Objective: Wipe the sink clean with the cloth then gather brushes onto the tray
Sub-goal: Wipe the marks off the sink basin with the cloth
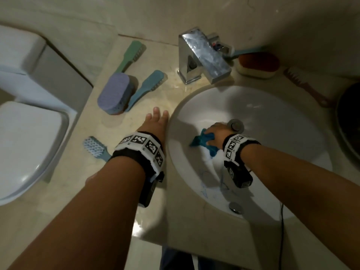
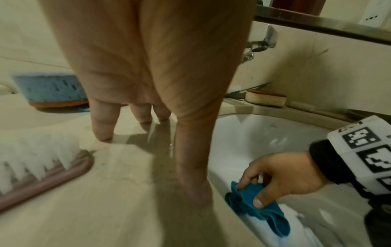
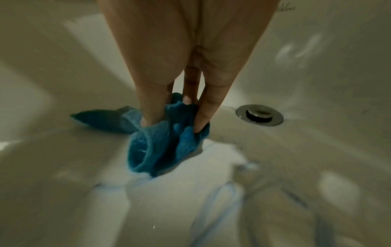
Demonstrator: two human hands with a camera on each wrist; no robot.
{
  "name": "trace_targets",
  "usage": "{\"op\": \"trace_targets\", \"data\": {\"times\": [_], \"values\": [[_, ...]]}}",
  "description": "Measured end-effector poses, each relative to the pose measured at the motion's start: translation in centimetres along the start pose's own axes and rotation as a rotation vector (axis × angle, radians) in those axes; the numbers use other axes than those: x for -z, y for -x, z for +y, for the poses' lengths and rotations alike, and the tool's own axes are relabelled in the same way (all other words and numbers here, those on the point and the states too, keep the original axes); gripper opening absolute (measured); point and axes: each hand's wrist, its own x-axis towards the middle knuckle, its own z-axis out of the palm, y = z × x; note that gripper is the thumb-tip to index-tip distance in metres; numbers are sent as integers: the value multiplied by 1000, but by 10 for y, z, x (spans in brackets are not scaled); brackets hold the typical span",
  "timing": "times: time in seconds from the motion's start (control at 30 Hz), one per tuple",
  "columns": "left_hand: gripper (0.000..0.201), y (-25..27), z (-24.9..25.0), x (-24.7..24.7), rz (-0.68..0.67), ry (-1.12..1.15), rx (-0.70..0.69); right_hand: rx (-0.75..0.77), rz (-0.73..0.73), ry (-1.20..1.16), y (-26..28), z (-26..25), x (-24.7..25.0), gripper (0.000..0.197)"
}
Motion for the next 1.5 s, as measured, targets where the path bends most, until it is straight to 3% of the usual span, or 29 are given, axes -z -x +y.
{"op": "trace_targets", "data": {"times": [0.17,0.3,0.4,0.57,0.77,1.0,1.17,1.27,1.33,1.4,1.5], "values": [[88,-2,-1,-1,10,31,3,27,-59,-33,6,-8,-12,48],[130,-2,-4,-3,-14,-46,10,-2,-4,-31,-6,5,1,43],[142,-1,-4,-3,-23,-69,20,25,32,-3,-3,9,-7,45],[143,1,-1,-2,-25,-61,31,108,-47,20,6,7,-13,49],[144,2,-1,1,-26,-36,31,53,42,-23,-1,5,-6,47],[141,4,0,3,-17,-26,25,184,-50,-95,15,2,-14,60],[142,2,0,2,-18,-32,32,268,-40,-3,21,0,-29,48],[143,1,0,1,-11,-29,28,160,72,-56,6,0,-19,43],[145,1,-1,0,-11,-31,28,79,64,-108,-5,1,-6,41],[145,0,-1,0,-5,-31,28,77,11,-121,-8,-4,-2,33],[143,0,-1,0,0,-20,29,114,56,-99,3,-11,-20,31]]}}
